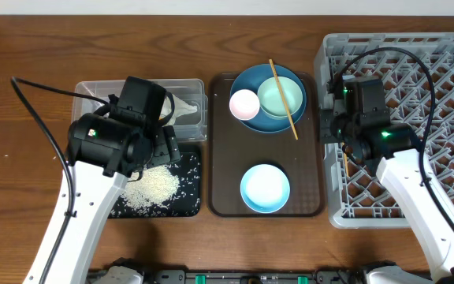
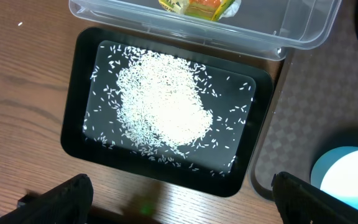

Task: Sort waste into correct bins and load items into the dishwasher rack
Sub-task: 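Move the right gripper back to the second chopstick in the bowl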

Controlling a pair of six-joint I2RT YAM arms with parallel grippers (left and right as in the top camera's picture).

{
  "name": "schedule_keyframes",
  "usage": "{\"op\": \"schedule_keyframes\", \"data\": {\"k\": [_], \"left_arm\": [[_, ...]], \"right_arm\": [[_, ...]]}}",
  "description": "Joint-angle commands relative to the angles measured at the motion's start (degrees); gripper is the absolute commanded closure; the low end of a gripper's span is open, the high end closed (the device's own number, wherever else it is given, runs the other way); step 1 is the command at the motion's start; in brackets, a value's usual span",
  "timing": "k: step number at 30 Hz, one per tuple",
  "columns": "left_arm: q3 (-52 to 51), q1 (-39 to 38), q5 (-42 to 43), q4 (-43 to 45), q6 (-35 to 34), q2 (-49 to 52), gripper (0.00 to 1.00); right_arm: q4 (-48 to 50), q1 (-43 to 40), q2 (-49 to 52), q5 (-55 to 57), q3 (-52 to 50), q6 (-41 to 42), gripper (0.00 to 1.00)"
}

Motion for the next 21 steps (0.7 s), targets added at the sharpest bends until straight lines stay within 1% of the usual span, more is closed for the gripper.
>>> {"op": "schedule_keyframes", "data": {"k": [1, 13, 21], "left_arm": [[-0.13, 0.28, -0.96, -0.20, 0.31, 0.22, 0.05], [-0.13, 0.28, -0.94, -0.20, 0.31, 0.22, 0.05], [-0.13, 0.28, -0.94, -0.20, 0.31, 0.22, 0.05]], "right_arm": [[0.33, -0.09, -0.15, -1.05, 0.85, -0.24, 0.66], [5.66, 3.58, 0.98, -0.98, -1.79, -0.46, 0.66], [7.45, 5.53, 7.23, -0.81, -1.79, -0.50, 0.66]]}}
